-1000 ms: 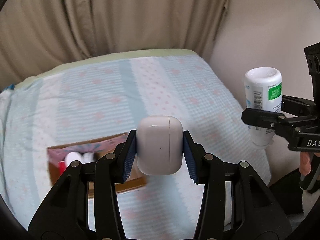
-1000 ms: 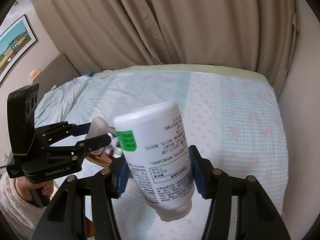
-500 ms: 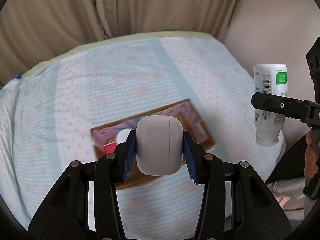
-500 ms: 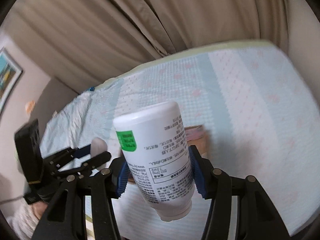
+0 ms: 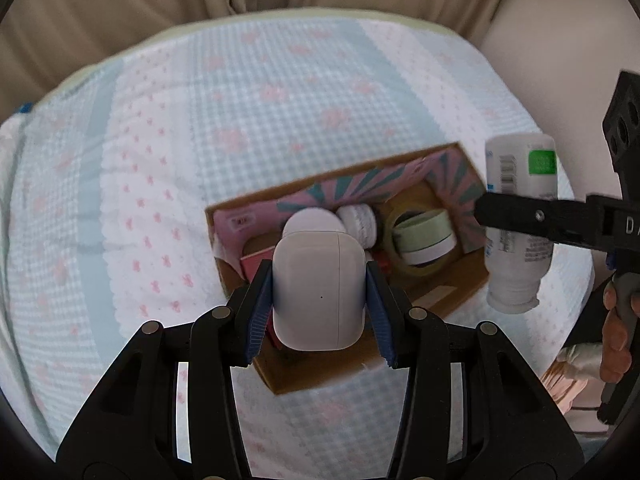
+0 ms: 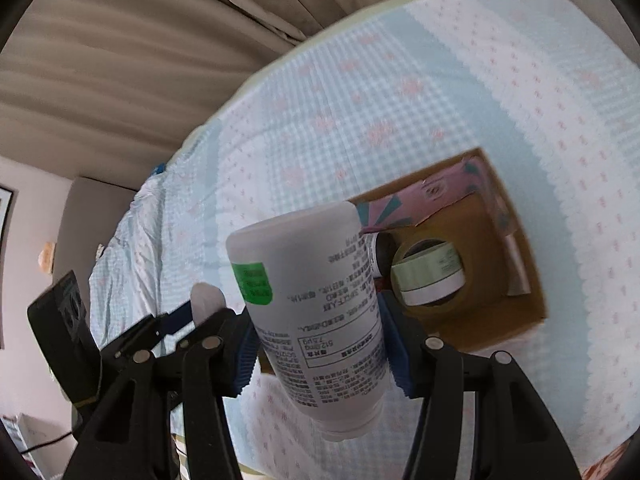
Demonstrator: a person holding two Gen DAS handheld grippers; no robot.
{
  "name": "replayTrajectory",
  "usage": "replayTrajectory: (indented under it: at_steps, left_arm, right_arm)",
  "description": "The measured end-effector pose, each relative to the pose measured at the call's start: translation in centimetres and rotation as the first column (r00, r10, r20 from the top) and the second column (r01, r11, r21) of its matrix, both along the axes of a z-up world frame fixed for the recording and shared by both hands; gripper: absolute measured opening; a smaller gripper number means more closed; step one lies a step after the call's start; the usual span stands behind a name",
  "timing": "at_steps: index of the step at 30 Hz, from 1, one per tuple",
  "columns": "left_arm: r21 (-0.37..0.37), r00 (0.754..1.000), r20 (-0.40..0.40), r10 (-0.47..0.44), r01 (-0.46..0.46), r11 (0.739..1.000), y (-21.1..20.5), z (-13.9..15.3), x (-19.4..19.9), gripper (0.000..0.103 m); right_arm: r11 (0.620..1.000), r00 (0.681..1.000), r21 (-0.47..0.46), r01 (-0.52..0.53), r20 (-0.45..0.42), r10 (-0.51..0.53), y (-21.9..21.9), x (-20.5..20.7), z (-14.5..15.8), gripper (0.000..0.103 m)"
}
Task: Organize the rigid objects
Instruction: 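Carry the white case and pill bottle into the cardboard box and release both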
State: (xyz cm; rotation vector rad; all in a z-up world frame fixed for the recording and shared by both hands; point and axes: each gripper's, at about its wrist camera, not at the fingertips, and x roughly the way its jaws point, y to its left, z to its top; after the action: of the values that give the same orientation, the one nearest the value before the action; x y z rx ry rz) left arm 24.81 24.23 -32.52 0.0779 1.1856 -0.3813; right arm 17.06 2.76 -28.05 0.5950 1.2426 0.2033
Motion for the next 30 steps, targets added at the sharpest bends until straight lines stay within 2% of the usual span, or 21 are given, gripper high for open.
replayTrajectory:
  at_steps: [6, 9, 13, 17, 18, 20, 21, 22, 23, 25, 30]
  left_arm:
    - [0.005, 0.998, -0.051, -0.042, 0.042, 0.999, -1.1, -6.1, 0.9, 0.041]
    - [0.014, 0.995, -0.068, -0.071, 0.072, 0.997, -1.8, -8.1, 0.7, 0.041]
    - [0.018, 0.991, -0.084, -0.100, 0.101, 0.995, -2.3, -9.3, 0.3, 0.041]
    - [0.043, 0.989, -0.090, -0.115, 0.119, 0.992, -2.7, -9.4, 0.0, 0.042]
    - [0.042, 0.989, -0.091, -0.115, 0.120, 0.992, -2.7, -9.3, -0.1, 0.058]
    - [0.047, 0.990, -0.079, -0.114, 0.118, 0.992, -2.6, -8.7, -0.3, 0.100]
    - [0.052, 0.991, -0.075, -0.115, 0.119, 0.992, -2.5, -8.5, -0.5, 0.103]
    - [0.046, 0.991, -0.068, -0.113, 0.116, 0.992, -2.3, -8.3, -0.9, 0.103]
    - [0.039, 0.992, -0.067, -0.110, 0.113, 0.993, -2.2, -8.2, -1.1, 0.103]
    - [0.037, 0.993, -0.068, -0.101, 0.104, 0.994, -1.7, -8.2, -1.9, 0.103]
    - [0.043, 0.994, -0.070, -0.082, 0.085, 0.995, -1.2, -8.3, -3.0, 0.103]
  right_arm:
    - [1.000, 0.999, -0.021, 0.001, -0.041, -0.001, 1.4, 1.5, -5.0, 0.051]
    - [0.999, 0.998, -0.048, -0.015, -0.062, 0.012, 1.8, 1.9, -7.1, 0.050]
    - [0.999, 0.996, -0.046, 0.002, -0.094, -0.006, 1.4, 2.0, -9.0, 0.049]
    - [0.999, 0.993, -0.044, 0.007, -0.113, -0.012, 1.4, 2.2, -9.7, 0.049]
    - [0.999, 0.992, -0.044, 0.005, -0.123, -0.011, 1.5, 2.3, -9.7, 0.049]
    - [0.998, 0.988, -0.062, -0.014, -0.157, 0.004, 1.9, 2.6, -9.8, 0.051]
    - [0.997, 0.985, -0.074, -0.029, -0.173, 0.015, 2.2, 2.8, -9.7, 0.053]
    - [0.995, 0.982, -0.088, -0.047, -0.185, 0.030, 2.4, 2.9, -9.5, 0.062]
    - [0.992, 0.982, -0.110, -0.062, -0.186, 0.041, 2.5, 2.8, -9.0, 0.083]
    - [0.982, 0.986, -0.180, -0.062, -0.163, 0.032, 2.3, 2.5, -7.6, 0.103]
    - [0.966, 0.990, -0.256, -0.031, -0.138, -0.005, 1.1, 1.4, -5.8, 0.103]
